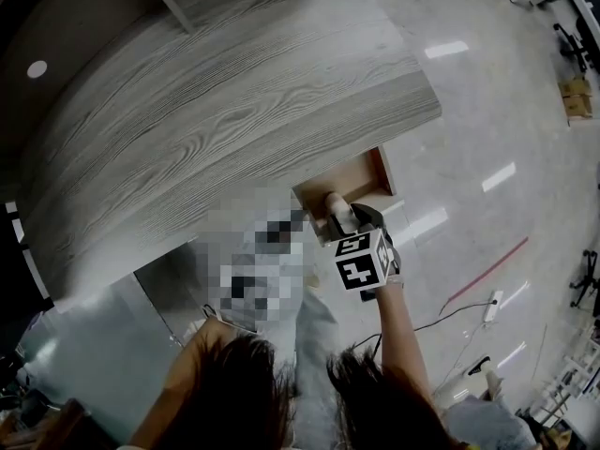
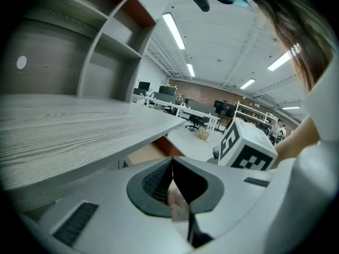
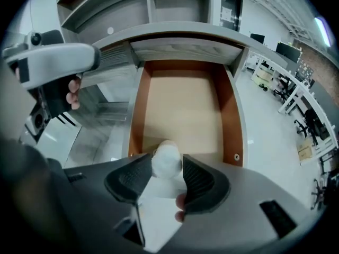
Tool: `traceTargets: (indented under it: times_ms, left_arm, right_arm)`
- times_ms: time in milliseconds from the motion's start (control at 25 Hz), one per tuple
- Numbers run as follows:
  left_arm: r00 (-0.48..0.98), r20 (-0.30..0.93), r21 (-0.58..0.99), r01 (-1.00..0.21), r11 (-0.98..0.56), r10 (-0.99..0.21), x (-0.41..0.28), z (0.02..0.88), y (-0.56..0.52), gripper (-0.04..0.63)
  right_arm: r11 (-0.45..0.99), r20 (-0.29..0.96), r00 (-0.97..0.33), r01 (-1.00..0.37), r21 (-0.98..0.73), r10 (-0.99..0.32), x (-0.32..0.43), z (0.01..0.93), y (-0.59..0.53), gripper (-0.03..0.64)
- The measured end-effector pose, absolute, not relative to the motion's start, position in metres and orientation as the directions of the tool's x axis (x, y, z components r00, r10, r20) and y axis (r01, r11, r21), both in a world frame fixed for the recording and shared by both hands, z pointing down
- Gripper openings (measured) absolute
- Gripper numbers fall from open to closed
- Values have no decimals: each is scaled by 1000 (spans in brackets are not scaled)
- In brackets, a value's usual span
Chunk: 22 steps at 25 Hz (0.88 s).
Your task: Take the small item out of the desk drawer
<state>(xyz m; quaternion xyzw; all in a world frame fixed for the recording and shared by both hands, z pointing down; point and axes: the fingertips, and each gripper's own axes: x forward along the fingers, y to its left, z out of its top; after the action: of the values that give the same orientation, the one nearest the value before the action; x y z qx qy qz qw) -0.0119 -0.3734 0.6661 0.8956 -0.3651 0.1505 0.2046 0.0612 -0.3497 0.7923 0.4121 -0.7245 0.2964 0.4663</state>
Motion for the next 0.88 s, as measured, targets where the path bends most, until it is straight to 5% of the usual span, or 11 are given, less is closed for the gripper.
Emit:
traceTargets:
  times_ms: [880]
  left_arm:
    - [667, 417, 233, -734, -638, -617, -11, 663, -372, 17]
  right_arm:
    - [456, 902, -215, -890, -23, -374, 62, 782, -347, 161]
